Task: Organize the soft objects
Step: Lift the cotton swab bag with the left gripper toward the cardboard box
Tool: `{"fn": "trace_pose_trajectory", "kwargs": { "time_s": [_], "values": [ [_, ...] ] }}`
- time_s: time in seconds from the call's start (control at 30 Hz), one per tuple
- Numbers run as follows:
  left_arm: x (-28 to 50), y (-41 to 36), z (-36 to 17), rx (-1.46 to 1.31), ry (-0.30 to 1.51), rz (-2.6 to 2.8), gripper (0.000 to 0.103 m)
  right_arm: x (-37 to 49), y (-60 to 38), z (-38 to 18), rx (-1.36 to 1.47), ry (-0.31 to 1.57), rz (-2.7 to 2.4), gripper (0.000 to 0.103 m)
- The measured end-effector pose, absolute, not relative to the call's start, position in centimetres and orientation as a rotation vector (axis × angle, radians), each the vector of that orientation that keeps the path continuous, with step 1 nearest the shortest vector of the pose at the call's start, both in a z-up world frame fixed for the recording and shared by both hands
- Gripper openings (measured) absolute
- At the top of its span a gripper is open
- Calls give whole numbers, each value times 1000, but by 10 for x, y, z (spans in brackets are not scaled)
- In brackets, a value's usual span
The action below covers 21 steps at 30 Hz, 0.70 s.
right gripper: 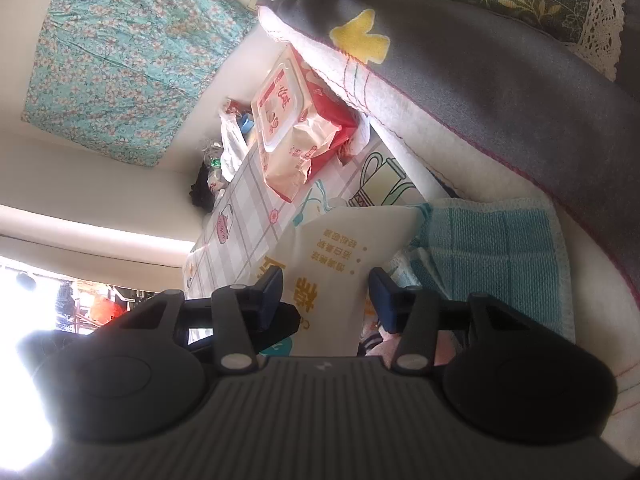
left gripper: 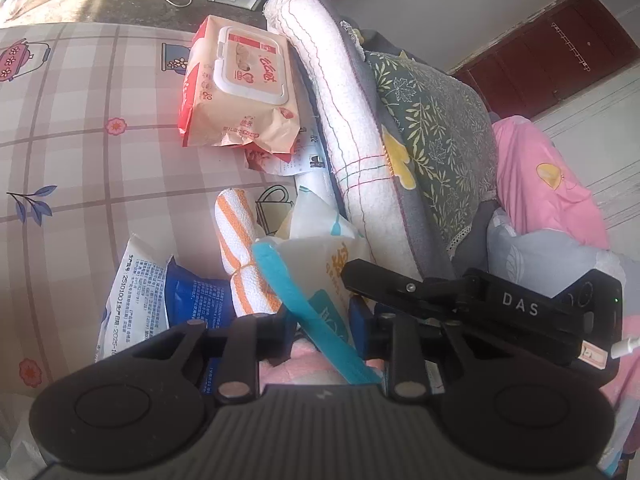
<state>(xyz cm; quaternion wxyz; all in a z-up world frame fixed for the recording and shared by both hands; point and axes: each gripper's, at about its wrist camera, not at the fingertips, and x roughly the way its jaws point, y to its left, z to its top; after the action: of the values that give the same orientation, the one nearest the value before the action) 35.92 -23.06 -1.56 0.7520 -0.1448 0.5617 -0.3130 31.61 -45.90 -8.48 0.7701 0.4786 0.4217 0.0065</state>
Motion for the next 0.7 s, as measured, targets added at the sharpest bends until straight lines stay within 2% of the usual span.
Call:
{"fn": "trace_pose_trajectory", "kwargs": {
  "time_s": [0.33,0.7],
  "values": [
    [313,-189,40,-345,1112,-733,26,284,-424,-14,971,842,107,44],
    [244,-70,106,-440,923,-682,26,239,-324,71,832,801,316,44]
  ]
}}
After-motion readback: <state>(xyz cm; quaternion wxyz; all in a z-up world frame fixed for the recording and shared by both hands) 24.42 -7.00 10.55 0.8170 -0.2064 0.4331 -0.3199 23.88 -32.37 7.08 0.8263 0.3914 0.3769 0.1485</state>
